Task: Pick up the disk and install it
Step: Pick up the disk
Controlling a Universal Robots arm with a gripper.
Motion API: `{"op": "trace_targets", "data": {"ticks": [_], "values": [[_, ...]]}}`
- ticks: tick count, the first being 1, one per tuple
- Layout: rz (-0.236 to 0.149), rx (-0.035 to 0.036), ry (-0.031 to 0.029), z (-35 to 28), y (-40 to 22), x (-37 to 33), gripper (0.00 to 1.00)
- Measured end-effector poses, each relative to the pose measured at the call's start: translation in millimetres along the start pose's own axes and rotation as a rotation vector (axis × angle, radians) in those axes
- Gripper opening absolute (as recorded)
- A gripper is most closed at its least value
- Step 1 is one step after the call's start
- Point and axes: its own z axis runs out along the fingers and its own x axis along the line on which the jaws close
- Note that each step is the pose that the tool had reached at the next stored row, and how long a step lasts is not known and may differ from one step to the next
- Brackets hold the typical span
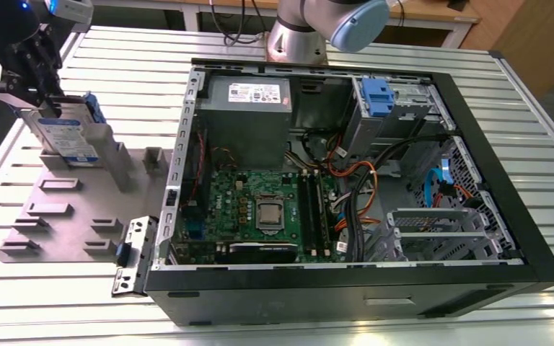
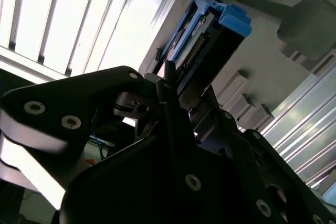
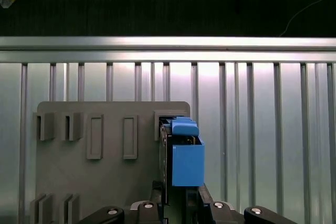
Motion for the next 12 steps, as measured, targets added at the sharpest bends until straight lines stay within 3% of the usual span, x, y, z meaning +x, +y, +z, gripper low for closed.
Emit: {"op": "trace_targets", "data": {"ticks": [12], "values": [[0.0,0.0,0.0,0.1,0.0,-2.4,0.35]]}}
